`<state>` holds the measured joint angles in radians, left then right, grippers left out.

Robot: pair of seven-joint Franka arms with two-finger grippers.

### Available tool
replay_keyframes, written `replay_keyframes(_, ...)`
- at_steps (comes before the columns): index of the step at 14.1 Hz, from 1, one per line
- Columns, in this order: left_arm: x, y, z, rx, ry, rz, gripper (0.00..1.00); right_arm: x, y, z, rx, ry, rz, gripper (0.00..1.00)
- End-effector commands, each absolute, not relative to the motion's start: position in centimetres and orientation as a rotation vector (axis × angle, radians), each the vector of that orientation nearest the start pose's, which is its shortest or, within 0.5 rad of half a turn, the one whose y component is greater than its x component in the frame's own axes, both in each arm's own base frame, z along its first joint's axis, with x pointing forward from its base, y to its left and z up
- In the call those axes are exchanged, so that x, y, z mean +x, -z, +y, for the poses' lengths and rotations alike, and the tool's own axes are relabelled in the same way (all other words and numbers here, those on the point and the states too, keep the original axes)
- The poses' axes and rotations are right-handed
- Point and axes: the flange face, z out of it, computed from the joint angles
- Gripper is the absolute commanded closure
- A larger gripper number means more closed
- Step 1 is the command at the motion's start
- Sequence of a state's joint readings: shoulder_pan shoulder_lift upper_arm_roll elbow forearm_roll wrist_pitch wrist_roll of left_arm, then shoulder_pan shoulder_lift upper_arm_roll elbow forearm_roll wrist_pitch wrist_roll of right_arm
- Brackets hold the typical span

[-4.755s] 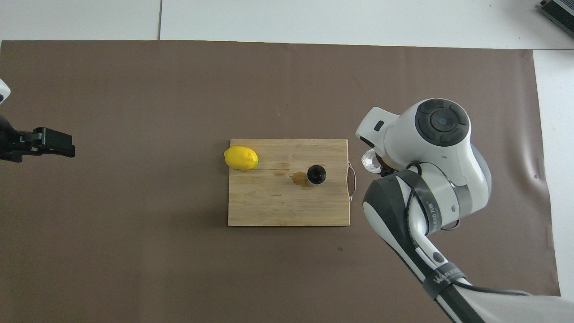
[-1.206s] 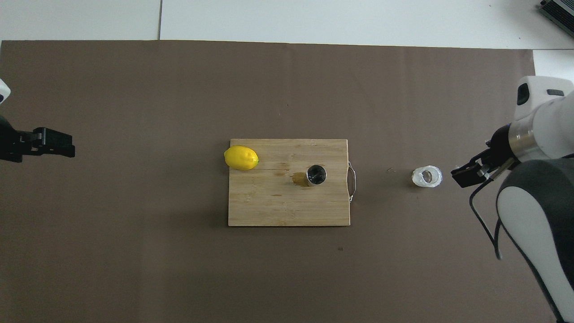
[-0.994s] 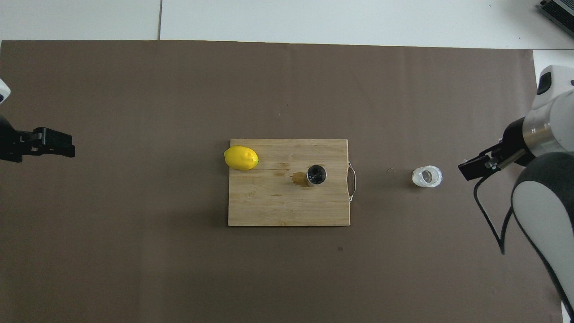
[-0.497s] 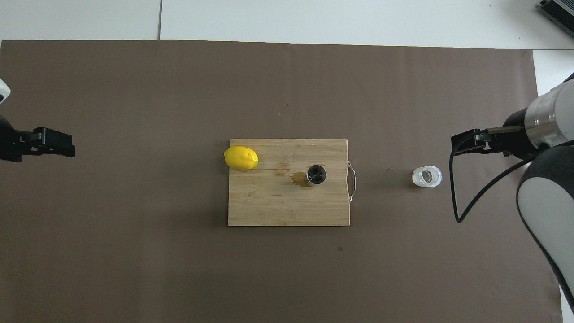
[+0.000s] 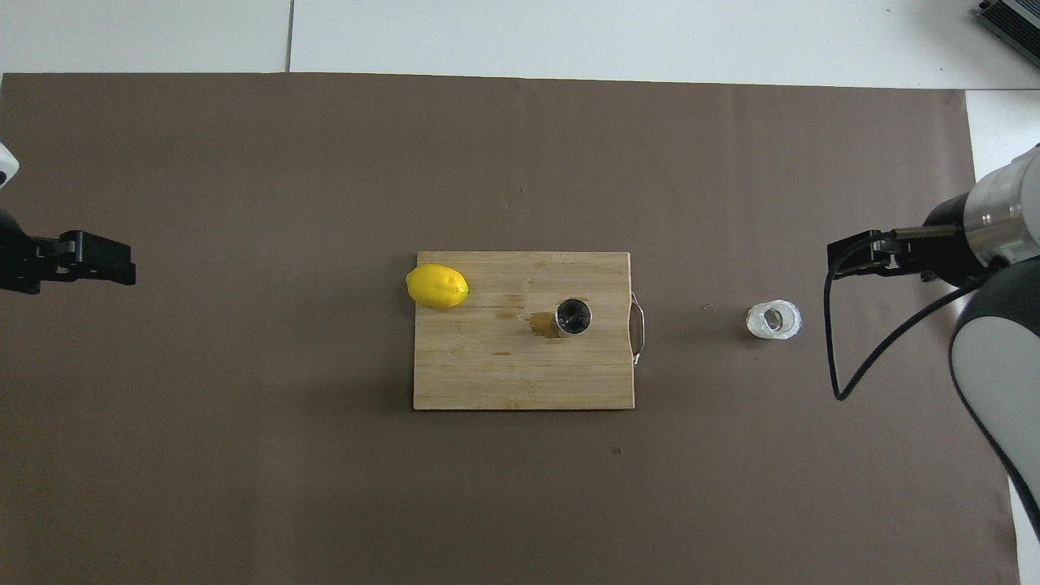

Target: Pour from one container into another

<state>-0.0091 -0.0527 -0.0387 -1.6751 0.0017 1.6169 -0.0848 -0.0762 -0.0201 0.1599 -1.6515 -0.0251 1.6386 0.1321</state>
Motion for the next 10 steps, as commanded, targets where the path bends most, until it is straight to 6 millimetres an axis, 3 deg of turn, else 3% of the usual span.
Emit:
replay_keyframes(1, 53.3, -60.9, -2.5, -3.134, -0.009, -0.072, 0.0, 54.6, -61.1, 3.8, -3.151, 0.012, 0.13, 0.0)
replay_keyframes(10, 53.2, -60.9, -2.5, -3.134, -0.007, -0.072, 0.0, 54.0, -59.2, 1.5, -3.149, -0.066, 0.193, 0.0)
